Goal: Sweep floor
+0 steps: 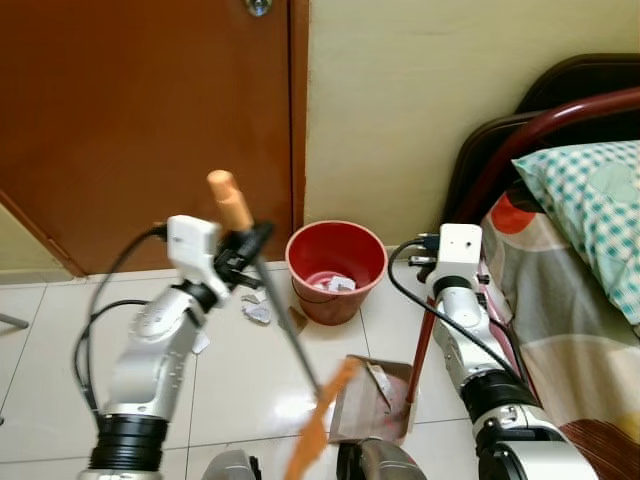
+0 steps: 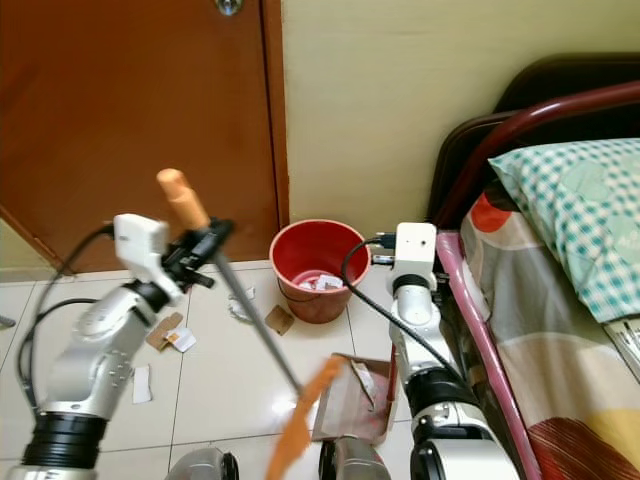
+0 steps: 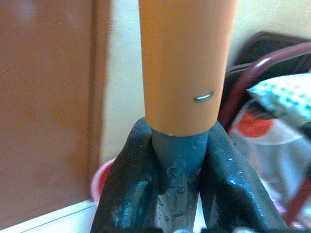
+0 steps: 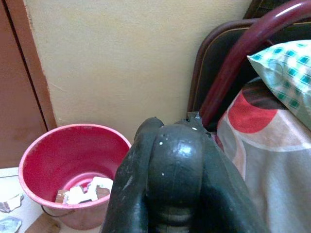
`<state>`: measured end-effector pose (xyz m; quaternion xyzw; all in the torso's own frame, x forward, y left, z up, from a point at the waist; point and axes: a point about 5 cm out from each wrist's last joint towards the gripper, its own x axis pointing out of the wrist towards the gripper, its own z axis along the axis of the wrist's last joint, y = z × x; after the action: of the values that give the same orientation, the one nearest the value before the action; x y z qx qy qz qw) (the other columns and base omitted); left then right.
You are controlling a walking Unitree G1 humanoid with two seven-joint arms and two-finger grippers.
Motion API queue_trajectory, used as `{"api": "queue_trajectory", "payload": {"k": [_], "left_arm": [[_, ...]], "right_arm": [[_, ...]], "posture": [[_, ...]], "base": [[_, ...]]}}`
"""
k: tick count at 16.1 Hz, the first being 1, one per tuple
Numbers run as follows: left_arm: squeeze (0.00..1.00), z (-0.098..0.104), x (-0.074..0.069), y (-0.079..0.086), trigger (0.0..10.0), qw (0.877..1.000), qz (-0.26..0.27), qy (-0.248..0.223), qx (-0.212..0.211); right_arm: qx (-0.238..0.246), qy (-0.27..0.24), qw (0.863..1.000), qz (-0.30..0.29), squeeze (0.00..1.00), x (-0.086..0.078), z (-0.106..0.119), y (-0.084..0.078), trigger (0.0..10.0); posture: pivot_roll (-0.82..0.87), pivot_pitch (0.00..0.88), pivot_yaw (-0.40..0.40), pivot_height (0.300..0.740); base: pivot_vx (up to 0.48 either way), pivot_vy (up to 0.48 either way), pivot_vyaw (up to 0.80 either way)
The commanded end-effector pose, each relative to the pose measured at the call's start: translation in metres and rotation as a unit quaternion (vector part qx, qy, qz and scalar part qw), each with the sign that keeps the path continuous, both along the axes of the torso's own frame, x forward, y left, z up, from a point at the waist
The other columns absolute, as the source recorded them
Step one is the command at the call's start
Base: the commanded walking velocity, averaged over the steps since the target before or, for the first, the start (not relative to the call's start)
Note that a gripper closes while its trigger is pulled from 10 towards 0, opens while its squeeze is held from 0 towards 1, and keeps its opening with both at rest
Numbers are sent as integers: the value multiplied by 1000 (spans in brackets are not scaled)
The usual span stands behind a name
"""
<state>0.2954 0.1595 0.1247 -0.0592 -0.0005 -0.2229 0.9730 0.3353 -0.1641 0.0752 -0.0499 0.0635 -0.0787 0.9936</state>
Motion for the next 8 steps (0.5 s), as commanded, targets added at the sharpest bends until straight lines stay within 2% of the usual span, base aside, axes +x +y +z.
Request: {"api": "queue_trajectory", "payload": {"k": [1, 2, 4, 5, 6, 8], "left_arm": [[0, 1, 1, 14, 10000, 999, 32, -13, 35], [0, -4, -2, 28, 10000, 996, 62, -7, 66], [0, -9, -6, 36, 10000, 993, 79, -2, 90], [0, -13, -9, 38, 10000, 992, 86, 5, 95], [0, -23, -20, 32, 10000, 990, 103, 21, 96], [0, -26, -24, 25, 10000, 990, 98, 22, 102]], "right_arm": [[5, -6, 1000, 3, 0, 0, 2, -1, 10000], [7, -8, 1000, 5, 0, -2, 2, -4, 10000], [16, -15, 1000, 13, 0, -3, 3, -6, 10000], [24, -22, 999, 19, 0, -5, 3, -8, 10000], [43, -39, 998, 40, 0, -14, 6, -9, 10000], [39, -39, 997, 59, 0, -20, 4, -6, 10000]], "posture": [[46, 91, -29, 740], [46, 91, -29, 740], [47, 94, -29, 740], [48, 109, -26, 740], [48, 109, -26, 740], [40, 128, -21, 740]], "base": [[0, 0, 0], [0, 0, 0], [0, 0, 0], [0, 0, 0], [0, 0, 0], [0, 0, 0]]}}
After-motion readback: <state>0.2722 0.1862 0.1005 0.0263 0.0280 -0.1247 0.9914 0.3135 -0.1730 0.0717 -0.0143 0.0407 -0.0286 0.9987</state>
